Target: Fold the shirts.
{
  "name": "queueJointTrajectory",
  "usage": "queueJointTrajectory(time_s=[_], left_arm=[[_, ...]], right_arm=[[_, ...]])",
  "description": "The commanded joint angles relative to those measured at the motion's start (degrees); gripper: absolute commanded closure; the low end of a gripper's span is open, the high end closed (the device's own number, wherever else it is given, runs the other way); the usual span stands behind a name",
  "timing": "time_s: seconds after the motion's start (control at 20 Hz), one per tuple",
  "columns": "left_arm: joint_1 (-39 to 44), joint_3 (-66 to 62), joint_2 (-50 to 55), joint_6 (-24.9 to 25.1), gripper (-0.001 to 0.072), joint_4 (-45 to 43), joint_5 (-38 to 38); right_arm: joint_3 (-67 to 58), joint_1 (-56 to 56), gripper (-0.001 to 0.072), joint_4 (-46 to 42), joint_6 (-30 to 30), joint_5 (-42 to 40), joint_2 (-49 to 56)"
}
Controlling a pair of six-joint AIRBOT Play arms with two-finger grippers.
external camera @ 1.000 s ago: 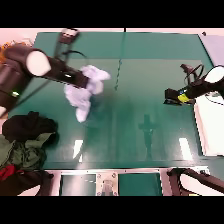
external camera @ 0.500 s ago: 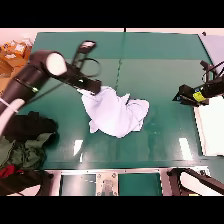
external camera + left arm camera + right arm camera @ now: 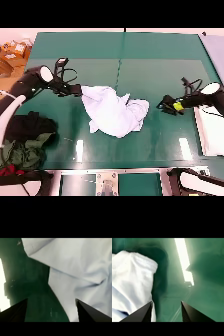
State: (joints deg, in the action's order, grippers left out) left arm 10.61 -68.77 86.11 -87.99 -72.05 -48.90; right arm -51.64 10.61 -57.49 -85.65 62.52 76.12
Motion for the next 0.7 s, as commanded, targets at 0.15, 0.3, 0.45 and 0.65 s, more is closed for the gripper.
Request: queueJointTrajectory(time_s=[0.15,0.3,0.45,0.65], left_arm=[[-0.7,0.0,8.5,0.5,0.0013,11.8,17.6],[-0.6,0.0,9.9,3.8,0.0195,17.8,19.3],[-0.6,-0.1,10.1,6.0,0.0641,18.9,19.3],[-1.7,-1.3,8.7,7.3,0.0684,16.5,14.6]], right_arm=[[-3.4,-5.9,0.0314,10.6,7.4,-5.1,12.3],[-7.0,-7.0,0.0363,11.0,8.2,-5.1,15.5],[-8.2,-6.7,0.0537,11.0,8.5,-5.1,15.6],[-8.5,-5.1,0.0701,11.0,10.3,-4.9,15.6]])
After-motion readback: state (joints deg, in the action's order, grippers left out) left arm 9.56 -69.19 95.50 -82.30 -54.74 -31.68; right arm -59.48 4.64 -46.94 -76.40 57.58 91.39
